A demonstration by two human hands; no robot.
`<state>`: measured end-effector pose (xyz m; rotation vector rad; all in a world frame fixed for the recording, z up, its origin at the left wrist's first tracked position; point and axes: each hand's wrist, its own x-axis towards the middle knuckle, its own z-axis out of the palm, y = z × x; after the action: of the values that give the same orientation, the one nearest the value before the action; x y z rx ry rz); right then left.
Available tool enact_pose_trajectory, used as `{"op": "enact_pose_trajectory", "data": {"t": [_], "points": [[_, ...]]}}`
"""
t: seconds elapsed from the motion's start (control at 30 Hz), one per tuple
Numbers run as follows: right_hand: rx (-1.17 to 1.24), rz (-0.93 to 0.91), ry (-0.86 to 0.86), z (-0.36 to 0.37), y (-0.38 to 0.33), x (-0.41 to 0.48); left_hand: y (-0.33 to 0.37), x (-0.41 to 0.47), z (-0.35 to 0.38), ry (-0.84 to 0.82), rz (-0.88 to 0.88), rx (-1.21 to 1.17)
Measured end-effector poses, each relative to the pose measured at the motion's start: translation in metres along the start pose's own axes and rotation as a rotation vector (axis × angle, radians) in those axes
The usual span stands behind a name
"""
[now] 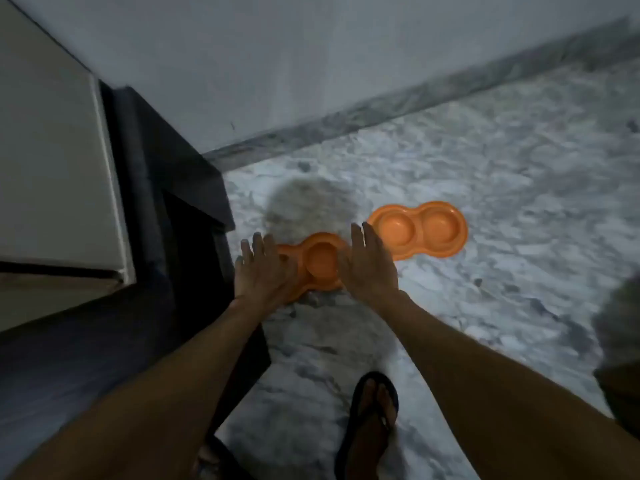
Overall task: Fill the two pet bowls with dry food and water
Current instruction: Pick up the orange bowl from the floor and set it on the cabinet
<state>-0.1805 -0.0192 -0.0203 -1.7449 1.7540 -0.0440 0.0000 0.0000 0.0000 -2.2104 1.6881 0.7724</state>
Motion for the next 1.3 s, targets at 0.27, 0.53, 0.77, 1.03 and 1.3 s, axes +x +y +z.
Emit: {"op": "enact_pose_trajectory", "data": {"t": [0.27,0.53,0.77,1.03,1.3], "points": [[0.069,0.109,-0.053,0.127,0.064,0.066,-0.036,0.086,0.135,0.088,-0.322,-0.328],[0.187,0.325,-0.047,0.179,0.083,0.110,-0.071,0.139,0.188,0.001,-0.582,-0.563],[0.244,0.413,-0.030,0.179,0.081,0.119,-0.070,0.141,0.196,0.073,-0.578,-0.563],[0.329,0.439,0.023,0.086,0.054,0.072,-0.049,0.097,0.110,0.114,-0.492,-0.529],[0.401,0.412,0.110,-0.099,-0.012,-0.002,0.004,-0.007,-0.068,0.224,-0.409,-0.582]]}}
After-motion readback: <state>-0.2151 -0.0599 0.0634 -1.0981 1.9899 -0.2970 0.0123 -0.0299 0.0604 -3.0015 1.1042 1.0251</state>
